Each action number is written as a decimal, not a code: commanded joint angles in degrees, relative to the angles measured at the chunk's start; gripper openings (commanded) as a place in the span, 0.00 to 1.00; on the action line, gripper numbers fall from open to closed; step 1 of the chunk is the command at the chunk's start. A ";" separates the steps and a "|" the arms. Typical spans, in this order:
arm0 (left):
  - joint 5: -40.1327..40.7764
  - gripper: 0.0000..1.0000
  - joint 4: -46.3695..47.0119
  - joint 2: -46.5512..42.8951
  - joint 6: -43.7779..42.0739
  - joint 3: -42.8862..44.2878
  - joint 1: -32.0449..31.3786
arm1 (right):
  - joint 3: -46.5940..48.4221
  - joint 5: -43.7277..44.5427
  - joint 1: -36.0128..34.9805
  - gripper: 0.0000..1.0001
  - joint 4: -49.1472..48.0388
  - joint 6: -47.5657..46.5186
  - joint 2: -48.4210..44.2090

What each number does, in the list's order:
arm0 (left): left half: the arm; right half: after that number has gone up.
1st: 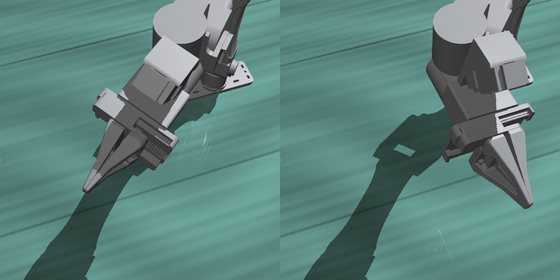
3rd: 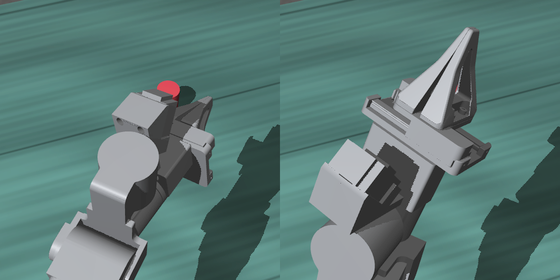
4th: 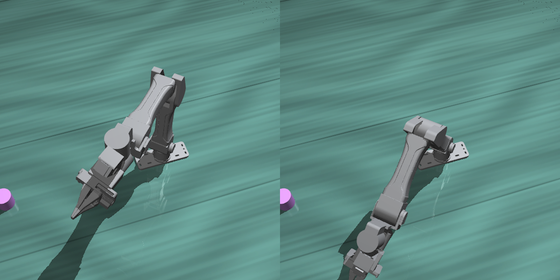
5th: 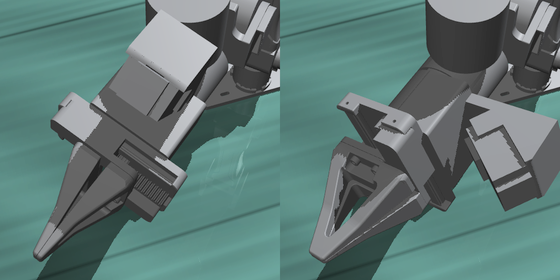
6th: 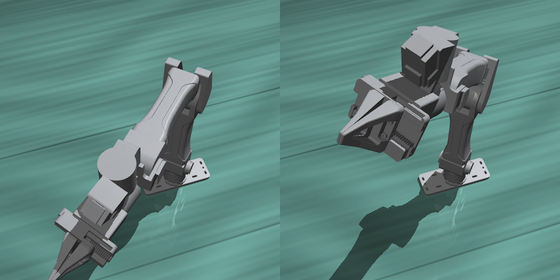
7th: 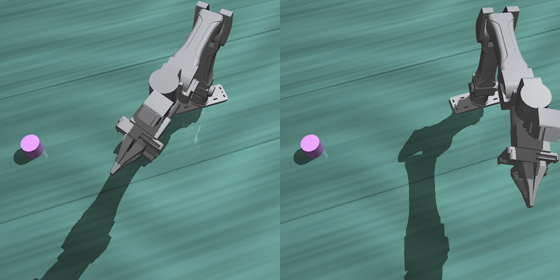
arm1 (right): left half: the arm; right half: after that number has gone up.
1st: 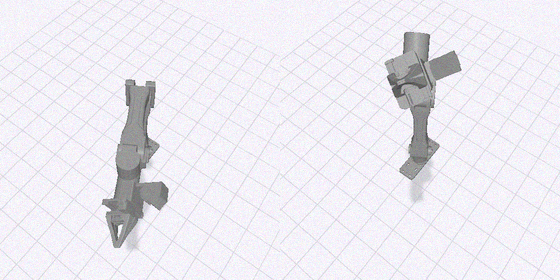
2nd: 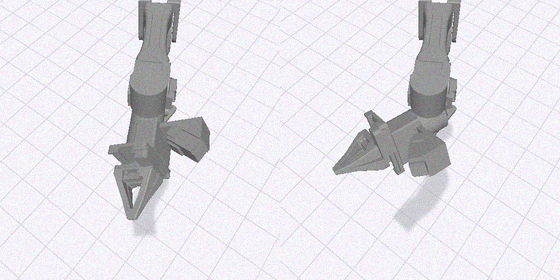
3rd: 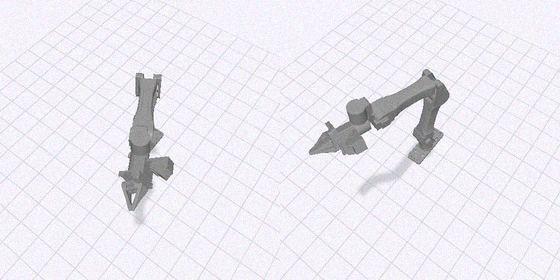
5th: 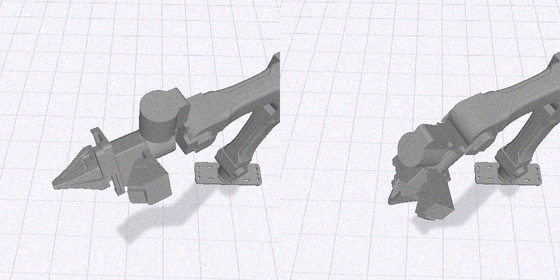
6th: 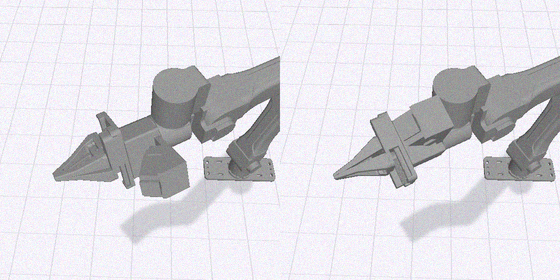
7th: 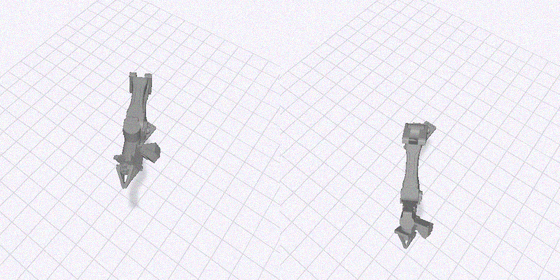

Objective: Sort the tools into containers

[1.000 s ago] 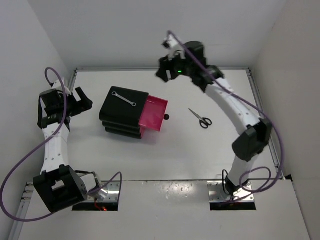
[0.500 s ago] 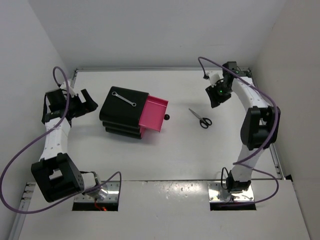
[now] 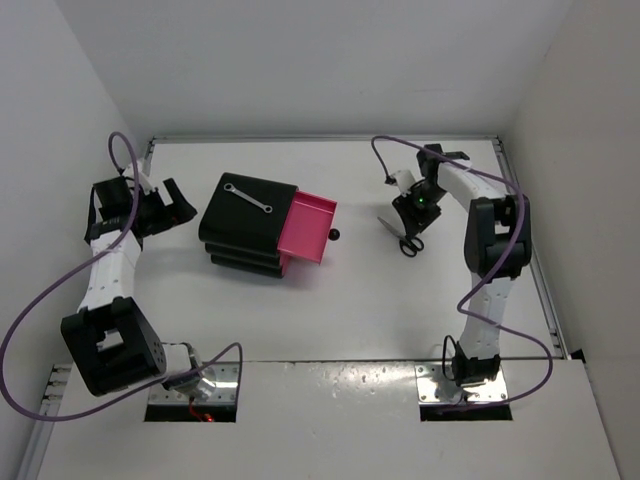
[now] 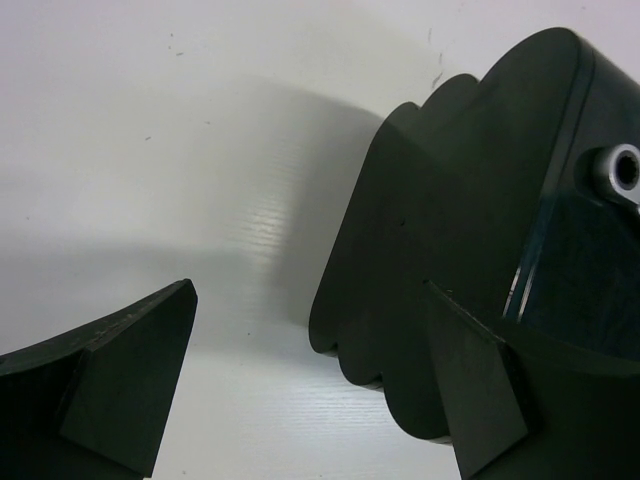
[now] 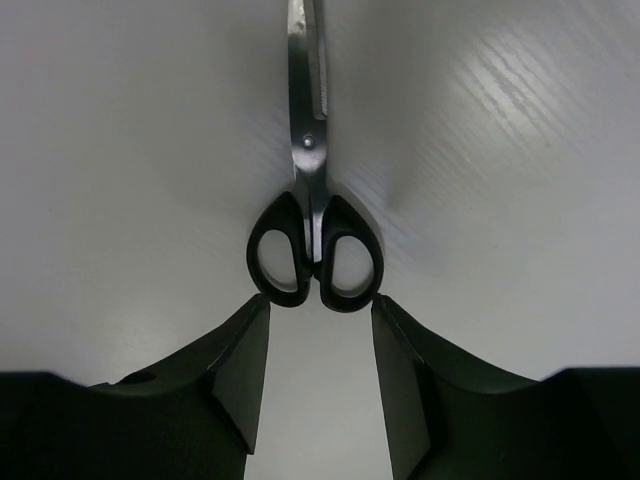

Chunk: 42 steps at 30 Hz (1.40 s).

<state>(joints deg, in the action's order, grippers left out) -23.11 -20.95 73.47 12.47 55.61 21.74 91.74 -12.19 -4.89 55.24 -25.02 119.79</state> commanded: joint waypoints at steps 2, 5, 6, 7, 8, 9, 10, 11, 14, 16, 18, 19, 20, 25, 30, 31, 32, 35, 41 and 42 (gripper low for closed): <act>-0.27 1.00 0.56 1.23 -0.25 2.13 -0.29 | -2.79 -0.82 -1.17 0.46 -1.72 1.46 -0.96; -0.27 1.00 0.56 1.76 -0.25 2.13 -0.29 | -5.17 0.50 -1.71 0.44 -4.52 2.08 -1.48; -0.27 1.00 0.56 1.76 -0.25 2.13 -0.29 | -6.22 1.02 -1.71 0.44 -5.05 2.08 -1.49; -0.27 1.00 0.56 1.76 -0.25 2.13 -0.29 | -6.75 1.02 -2.23 0.44 -5.58 2.60 -1.49; -0.27 1.00 0.56 1.76 -0.25 2.13 -0.29 | -6.75 1.02 -2.23 0.44 -6.46 2.60 -1.49; -0.27 1.00 0.56 1.76 -0.25 2.13 -0.29 | -7.36 1.55 -2.23 0.44 -6.46 3.13 -1.49; -0.27 1.00 0.56 1.76 -0.25 2.13 -0.29 | -7.89 1.55 -2.23 0.44 -7.42 3.13 -1.49; -0.27 1.00 0.56 1.76 -0.25 2.13 -0.29 | -7.90 1.55 -2.23 0.44 -8.13 3.65 -1.49; -0.27 1.00 0.56 1.76 -0.25 2.13 -0.29 | -8.42 2.60 -2.76 0.44 -9.44 4.27 -1.49; -0.27 1.00 0.56 1.76 -0.25 1.60 -0.29 | -8.42 3.22 -2.76 0.44 -10.06 4.27 -1.49; -0.27 1.00 0.56 1.76 -0.25 1.60 -0.29 | -8.42 3.84 -2.76 0.44 -10.07 4.27 -0.96; -0.27 1.00 0.56 1.76 -0.25 1.60 -0.29 | -8.42 3.84 -2.76 0.44 -10.07 4.27 -0.96; -0.27 1.00 0.56 1.76 -0.25 1.60 -0.29 | -8.42 4.44 -2.76 0.44 -10.59 4.27 -0.96; -0.27 1.00 0.56 1.76 -0.25 1.60 -0.29 | -8.95 5.59 -2.76 0.44 -11.21 4.27 0.18; -0.27 1.00 0.56 1.76 -0.78 1.07 -0.29 | -11.49 6.12 -2.76 0.41 -11.21 3.75 0.71; -0.27 1.00 0.56 1.76 -0.78 1.07 -0.29 | -12.02 6.12 -2.76 0.40 -11.82 3.75 0.10; -0.27 1.00 0.56 1.76 -0.78 1.07 -0.29 | -12.64 6.82 -2.76 0.39 -11.83 3.22 0.10; -0.27 1.00 1.08 1.76 -0.78 1.07 -0.29 | -15.10 8.22 -3.38 0.33 -13.31 3.22 -0.52; -0.27 1.00 1.09 1.76 -0.78 0.55 -0.29 | -15.89 7.80 -3.38 0.01 -11.57 1.99 -2.36; -0.27 1.00 1.09 1.76 -0.78 0.55 -0.29 | -15.89 6.49 -2.85 0.00 -10.95 1.99 -4.37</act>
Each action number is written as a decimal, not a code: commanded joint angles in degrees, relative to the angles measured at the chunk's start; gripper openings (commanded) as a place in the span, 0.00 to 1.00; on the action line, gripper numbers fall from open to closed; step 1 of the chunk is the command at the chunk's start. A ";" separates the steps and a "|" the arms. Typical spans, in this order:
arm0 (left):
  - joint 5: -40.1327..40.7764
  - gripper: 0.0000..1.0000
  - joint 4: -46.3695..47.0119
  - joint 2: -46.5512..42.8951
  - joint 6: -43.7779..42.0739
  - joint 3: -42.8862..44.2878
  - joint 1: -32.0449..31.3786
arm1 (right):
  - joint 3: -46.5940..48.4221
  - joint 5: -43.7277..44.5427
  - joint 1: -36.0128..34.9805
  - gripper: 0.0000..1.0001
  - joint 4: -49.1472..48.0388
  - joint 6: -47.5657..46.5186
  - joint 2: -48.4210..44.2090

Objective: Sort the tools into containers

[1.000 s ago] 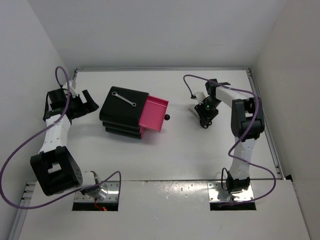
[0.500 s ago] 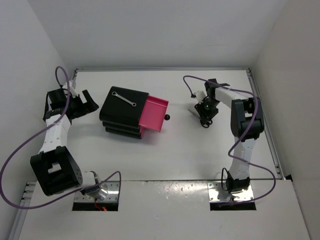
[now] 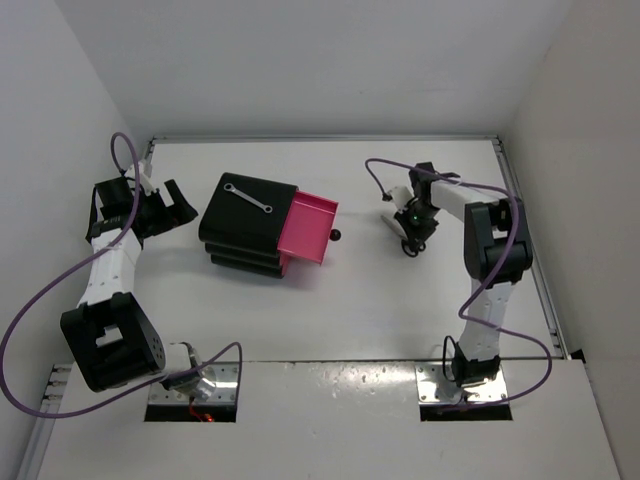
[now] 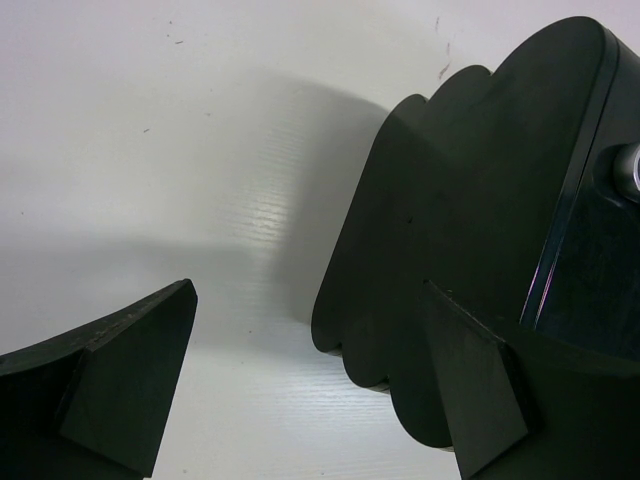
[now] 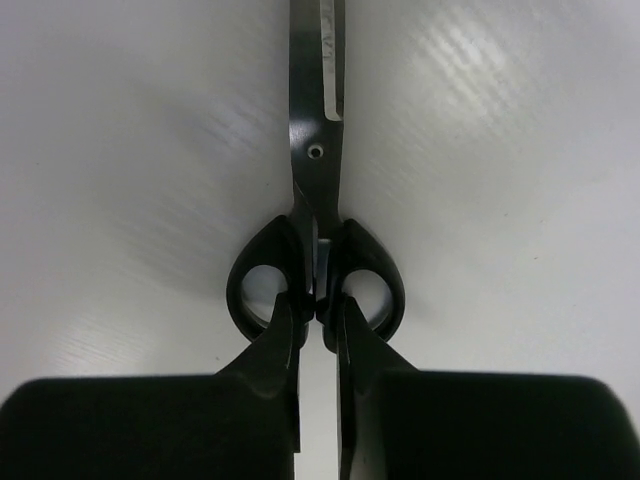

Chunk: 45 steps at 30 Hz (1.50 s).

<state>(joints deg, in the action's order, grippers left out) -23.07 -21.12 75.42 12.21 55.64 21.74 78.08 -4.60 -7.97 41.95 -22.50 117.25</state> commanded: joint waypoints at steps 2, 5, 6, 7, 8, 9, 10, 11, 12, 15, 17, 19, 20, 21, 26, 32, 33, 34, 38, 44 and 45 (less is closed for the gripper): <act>-0.31 1.00 1.26 -0.80 -0.52 0.53 -0.29 | -2.23 -2.34 0.76 0.00 4.88 -0.53 -4.56; -0.31 1.00 1.26 -0.80 -0.52 0.00 -0.29 | -0.75 -6.37 1.29 0.00 8.48 0.87 -11.31; -0.31 1.00 1.26 -1.32 -0.52 0.00 -0.29 | 0.04 -7.43 1.90 0.00 9.54 1.40 -12.91; -0.31 1.00 1.26 -1.33 -0.52 0.00 -0.29 | 2.05 -9.62 1.90 0.00 11.46 2.19 -14.32; -0.31 1.00 1.78 -1.33 -0.52 0.00 -0.29 | 3.12 -10.51 1.90 0.00 12.00 2.90 -15.72; -0.31 1.00 1.79 -1.33 -0.52 0.00 -0.29 | 4.26 -11.65 1.90 0.00 12.62 3.60 -18.00; -0.31 1.00 1.79 -1.33 0.00 0.00 -0.29 | 5.49 -12.96 1.90 0.00 13.15 4.65 -18.89; 0.21 1.00 1.79 -1.33 0.01 0.00 -0.29 | 8.28 -15.59 1.90 0.00 13.85 5.62 -20.29; 0.22 1.00 1.79 -1.33 0.01 0.00 -0.29 | 11.18 -16.83 1.29 0.00 13.86 7.80 -20.83; 0.22 1.00 1.79 -1.85 0.01 0.00 -0.29 | 16.81 -25.86 -0.90 0.00 14.38 11.76 -20.84; 0.22 1.00 1.79 -2.37 0.01 0.00 -0.29 | 19.20 -30.01 -1.96 0.00 13.25 17.03 -19.52; 0.22 1.00 1.79 -2.38 0.54 0.00 -0.29 | 19.83 -36.60 -3.18 0.00 9.92 24.99 -18.99; 0.22 1.00 1.79 -2.38 0.54 0.00 -0.29 | 19.83 -38.27 -3.98 0.00 6.51 27.66 -17.77; 0.22 1.00 1.79 -2.38 0.54 0.00 -0.29 | 19.30 -40.12 -4.86 0.00 5.08 29.95 -17.24; 0.75 1.00 1.79 -2.91 0.54 0.00 -0.29 | 20.88 -34.53 -13.54 0.00 1.91 36.64 -15.39; 0.75 1.00 1.79 -2.39 0.54 0.00 -0.29 | 20.35 -30.38 -18.83 0.00 0.67 38.93 -14.16; 0.75 1.00 1.79 -2.38 0.54 0.00 -0.29 | 20.35 -28.55 -19.36 0.00 0.67 39.46 -14.16; 0.75 1.00 1.79 -2.38 0.54 0.00 -0.29 | 20.35 -28.53 -19.37 0.00 0.67 39.46 -14.16; 0.75 1.00 1.79 -2.38 0.54 0.53 -0.29 | 19.21 -26.52 -20.77 0.00 1.29 40.86 -14.68; 0.75 1.00 1.79 -2.38 0.54 0.53 -0.29 | 15.35 -26.51 -20.77 0.00 1.81 42.54 -17.49; 0.75 1.00 1.79 -2.38 0.54 0.53 -0.29 | 14.82 -26.51 -21.30 0.00 1.82 42.54 -18.02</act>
<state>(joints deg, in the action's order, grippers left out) -22.48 -20.91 74.46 12.32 55.64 21.74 94.39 -31.59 -28.45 44.80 18.04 103.33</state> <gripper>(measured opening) 0.998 0.146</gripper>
